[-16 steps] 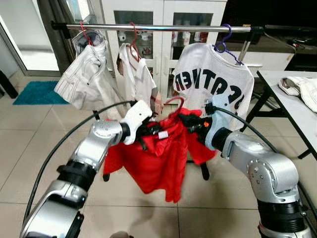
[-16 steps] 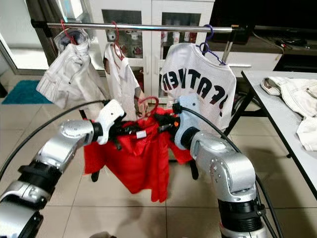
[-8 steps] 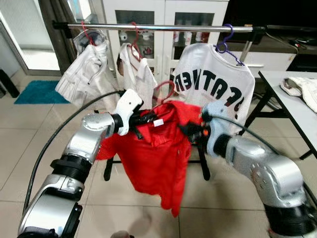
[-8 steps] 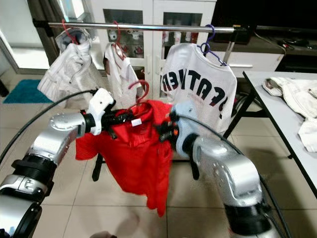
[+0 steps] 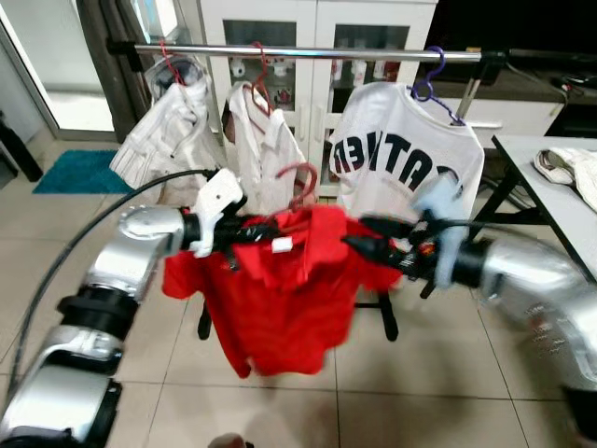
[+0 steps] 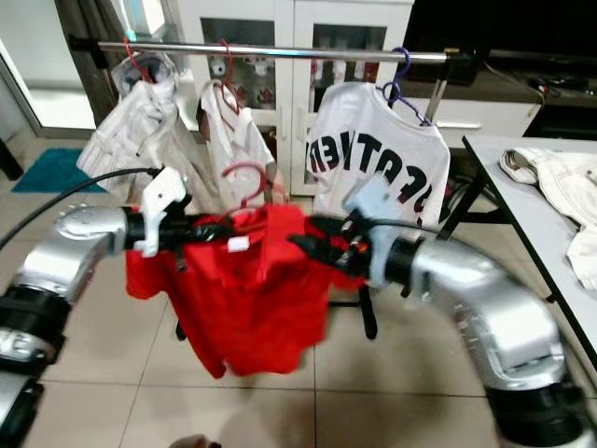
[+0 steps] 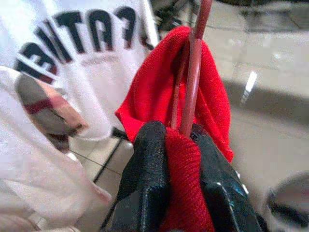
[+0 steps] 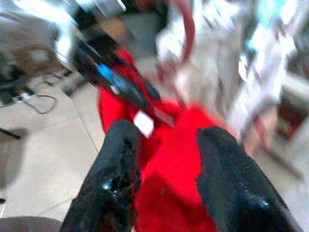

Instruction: Hang hanger

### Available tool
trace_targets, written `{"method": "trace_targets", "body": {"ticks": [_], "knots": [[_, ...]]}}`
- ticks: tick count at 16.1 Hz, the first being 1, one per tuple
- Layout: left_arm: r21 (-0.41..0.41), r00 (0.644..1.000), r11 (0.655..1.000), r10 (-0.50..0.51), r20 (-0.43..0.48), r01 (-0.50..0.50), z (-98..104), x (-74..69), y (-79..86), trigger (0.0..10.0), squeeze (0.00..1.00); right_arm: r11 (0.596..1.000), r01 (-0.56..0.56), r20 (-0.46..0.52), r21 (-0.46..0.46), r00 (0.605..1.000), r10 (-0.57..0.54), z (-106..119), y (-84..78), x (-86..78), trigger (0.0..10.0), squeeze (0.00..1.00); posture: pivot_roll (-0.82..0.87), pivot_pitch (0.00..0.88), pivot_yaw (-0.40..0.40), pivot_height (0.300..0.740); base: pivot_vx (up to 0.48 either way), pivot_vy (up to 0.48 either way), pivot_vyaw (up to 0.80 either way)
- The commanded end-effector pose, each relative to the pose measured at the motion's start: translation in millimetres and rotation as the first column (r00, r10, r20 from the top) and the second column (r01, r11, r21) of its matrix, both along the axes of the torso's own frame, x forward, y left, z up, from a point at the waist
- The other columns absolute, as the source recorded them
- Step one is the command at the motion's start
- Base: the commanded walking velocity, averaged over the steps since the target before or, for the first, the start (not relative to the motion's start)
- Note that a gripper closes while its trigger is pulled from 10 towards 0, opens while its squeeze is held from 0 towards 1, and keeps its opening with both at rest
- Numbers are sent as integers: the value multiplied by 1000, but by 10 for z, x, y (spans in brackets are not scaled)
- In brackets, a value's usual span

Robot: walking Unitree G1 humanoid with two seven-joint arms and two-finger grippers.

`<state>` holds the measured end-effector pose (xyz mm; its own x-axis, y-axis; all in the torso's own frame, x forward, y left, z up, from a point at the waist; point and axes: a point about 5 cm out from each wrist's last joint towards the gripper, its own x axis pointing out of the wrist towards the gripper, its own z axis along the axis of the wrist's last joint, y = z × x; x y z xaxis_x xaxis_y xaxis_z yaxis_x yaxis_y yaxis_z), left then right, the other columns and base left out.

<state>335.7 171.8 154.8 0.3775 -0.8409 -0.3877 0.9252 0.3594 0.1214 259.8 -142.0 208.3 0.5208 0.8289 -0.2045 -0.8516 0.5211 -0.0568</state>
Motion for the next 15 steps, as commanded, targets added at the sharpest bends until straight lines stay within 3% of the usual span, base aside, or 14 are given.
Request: {"method": "trace_targets", "body": {"ticks": [1, 5, 7, 8, 11, 12, 13, 15], "knots": [[-14, 992, 993, -120, 40, 121, 119, -51, -89, 0, 0, 996, -87, 44, 15, 995, 86, 103, 65, -49, 10000, 1000, -9, 0, 13, 740, 0, 0, 0], [-31, 953, 953, -300, 47, 302, 227, -195, -214, 0, 0, 974, -222, 4, -49, 975, 223, -76, 240, -116, 10000, 1000, 2, 0, 1, 740, 0, 0, 0], [-31, 938, 938, -342, 58, 344, 258, -232, -265, 0, 0, 972, -224, 6, -76, 974, 225, -127, 261, -89, 10000, 969, 2, 0, 1, 740, 0, 0, 0], [-33, 922, 922, -384, 56, 386, 278, -284, -301, 0, 0, 974, -202, 12, -98, 979, 204, -162, 276, -44, 10000, 0, 1, 0, 2, 740, 0, 0, 0], [-26, 914, 914, -403, 57, 405, 289, -308, -327, 0, 0, 968, -238, 14, -75, 971, 240, -154, 323, -53, 10000, 0, 2, 0, 2, 740, 0, 0, 0], [-28, 915, 915, -400, 61, 402, 298, -299, -333, 0, 0, 960, -273, 7, -59, 962, 274, -153, 341, -86, 1922, 0, 2, 0, 2, 740, 0, 0, 0], [-27, 918, 919, -391, 70, 394, 306, -284, -335, 0, 0, 955, -294, -3, -48, 956, 294, -158, 348, -110, 0, 0, -1, 0, 3, 740, 0, 0, 0], [-16, 929, 931, -361, 83, 364, 310, -248, -335, 0, 0, 947, -319, -13, -34, 948, 319, -165, 355, -142, 0, 0, -2, 0, 1, 740, 0, 0, 0]]}}
